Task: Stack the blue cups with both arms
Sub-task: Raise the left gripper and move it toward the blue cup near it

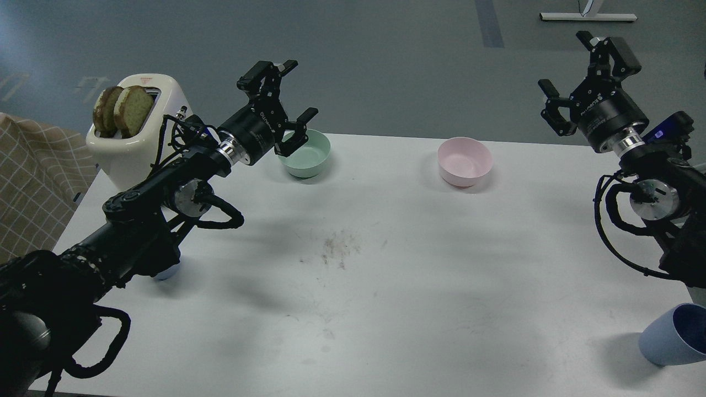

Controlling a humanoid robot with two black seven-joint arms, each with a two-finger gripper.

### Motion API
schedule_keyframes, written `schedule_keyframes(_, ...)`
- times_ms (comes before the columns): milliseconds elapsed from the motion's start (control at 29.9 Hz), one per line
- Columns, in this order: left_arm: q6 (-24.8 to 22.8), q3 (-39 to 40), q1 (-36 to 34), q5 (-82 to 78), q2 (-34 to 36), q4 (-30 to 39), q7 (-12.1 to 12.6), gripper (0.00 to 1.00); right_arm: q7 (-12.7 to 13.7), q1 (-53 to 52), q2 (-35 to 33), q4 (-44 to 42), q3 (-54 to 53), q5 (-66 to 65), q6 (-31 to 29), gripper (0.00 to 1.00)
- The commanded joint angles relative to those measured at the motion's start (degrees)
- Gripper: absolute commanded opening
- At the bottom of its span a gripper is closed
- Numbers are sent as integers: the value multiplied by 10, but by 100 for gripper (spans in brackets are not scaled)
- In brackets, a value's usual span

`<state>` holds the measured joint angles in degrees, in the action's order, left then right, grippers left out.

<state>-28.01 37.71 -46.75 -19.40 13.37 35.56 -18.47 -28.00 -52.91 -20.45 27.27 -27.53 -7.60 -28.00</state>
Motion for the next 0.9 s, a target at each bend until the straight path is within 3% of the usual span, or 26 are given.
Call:
schedule_keyframes(0,0,-1,0,-1,-2,0,0,98,0,3,0,1,1,-1,0,100)
schedule_keyframes(402,0,-2,1,-2,8,42,2,98,0,3,2,4,3,0,0,100)
schedule_keyframes(870,0,-2,-7,0,30,38,1,98,0,4,-13,9,6,-17,0,100)
